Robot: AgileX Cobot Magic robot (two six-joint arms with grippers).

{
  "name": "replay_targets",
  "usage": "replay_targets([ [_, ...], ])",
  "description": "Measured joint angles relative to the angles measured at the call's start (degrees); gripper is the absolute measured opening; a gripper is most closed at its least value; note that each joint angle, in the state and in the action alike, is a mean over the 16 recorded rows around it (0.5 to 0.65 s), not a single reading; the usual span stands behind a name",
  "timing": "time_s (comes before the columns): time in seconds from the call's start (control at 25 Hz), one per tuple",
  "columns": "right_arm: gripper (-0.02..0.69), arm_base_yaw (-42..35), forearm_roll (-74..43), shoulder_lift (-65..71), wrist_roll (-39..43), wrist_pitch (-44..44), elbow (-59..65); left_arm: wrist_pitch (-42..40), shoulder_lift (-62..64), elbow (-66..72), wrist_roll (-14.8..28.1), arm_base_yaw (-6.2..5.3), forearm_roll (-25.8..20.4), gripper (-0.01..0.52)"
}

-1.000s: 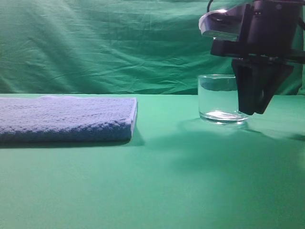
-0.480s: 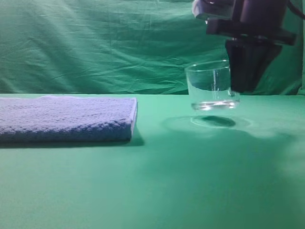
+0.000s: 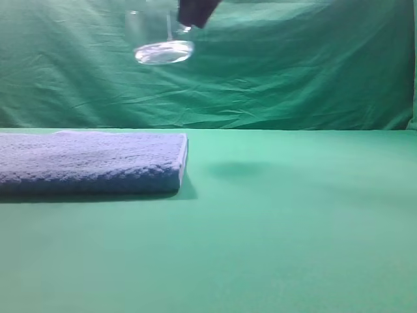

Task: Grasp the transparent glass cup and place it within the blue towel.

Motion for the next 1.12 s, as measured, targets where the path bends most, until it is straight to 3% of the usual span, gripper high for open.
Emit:
replay_targets([
  [0.24,0.107,2.6,-0.3,8.2,-0.5,-4.7,-5.6,0.0,0.0,0.0,0.0,0.00,0.0,0.000],
  [0.36,0.142,3.1,-0.4,10.7,-0.8,-6.4,-7.0,0.0,0.0,0.0,0.0,0.00,0.0,0.000],
  [0.6,0.315,3.2,-1.0,12.6,-1.3,-7.1,-7.9,0.0,0.0,0.0,0.0,0.00,0.0,0.000],
  [0.84,0.465,3.1,-1.5,10.8,-1.5,-0.7,-9.0,0.0,0.0,0.0,0.0,0.00,0.0,0.000],
  [0.96,0.457,3.1,-1.8,8.7,-1.3,4.4,-9.6,0.0,0.0,0.0,0.0,0.00,0.0,0.000],
  [1.12,0.346,3.1,-2.3,5.0,-0.4,11.3,-10.5,0.0,0.0,0.0,0.0,0.00,0.0,0.000],
])
